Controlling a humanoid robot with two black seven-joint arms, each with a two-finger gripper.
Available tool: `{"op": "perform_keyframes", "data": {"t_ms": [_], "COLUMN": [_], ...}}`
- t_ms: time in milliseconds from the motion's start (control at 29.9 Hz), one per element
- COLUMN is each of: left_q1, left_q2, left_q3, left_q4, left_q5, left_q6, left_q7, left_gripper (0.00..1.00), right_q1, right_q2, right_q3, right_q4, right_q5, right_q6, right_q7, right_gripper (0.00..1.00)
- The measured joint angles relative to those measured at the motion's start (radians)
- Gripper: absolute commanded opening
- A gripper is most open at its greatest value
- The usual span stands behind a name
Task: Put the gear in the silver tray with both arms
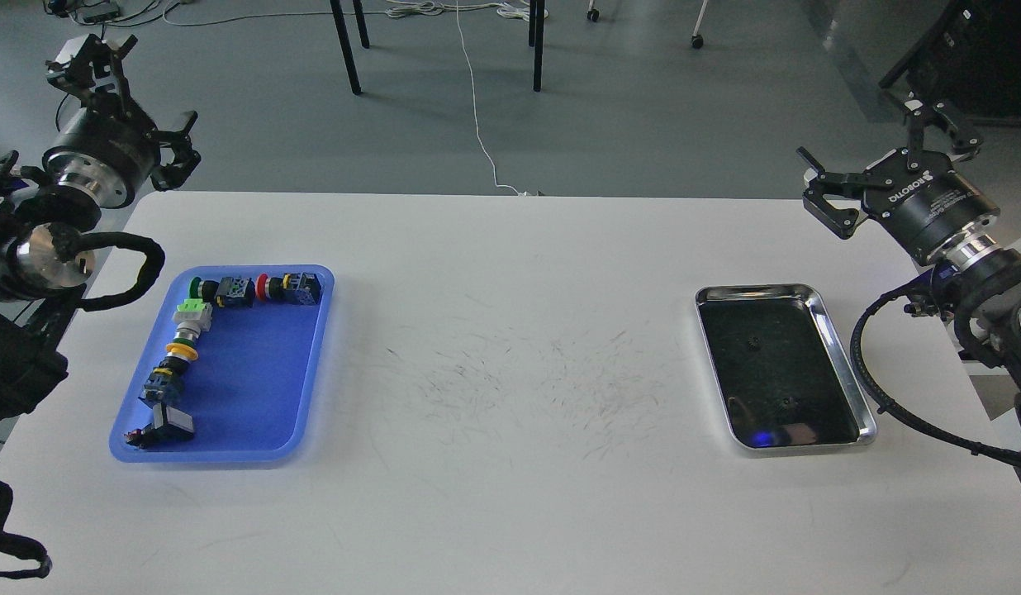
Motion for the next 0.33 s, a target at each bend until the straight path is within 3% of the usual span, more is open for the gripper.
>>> {"op": "perform_keyframes", "data": {"t_ms": [334], "left_q1": [-0.019], "left_q2": [-0.031], "left_q3": [-0.001], "left_q4": [0.014], "left_q5": [-0.033], "left_q6": [0.006], "left_q7": [0.004], "left_gripper": [0.98], "right_q1": [-0.001], "right_q2": [0.008], "right_q3": [-0.003], "right_q4": [-0.026], "right_q5": [0.000], "right_q6": [0.000], "right_q7": [0.009], "right_gripper": [0.99]}}
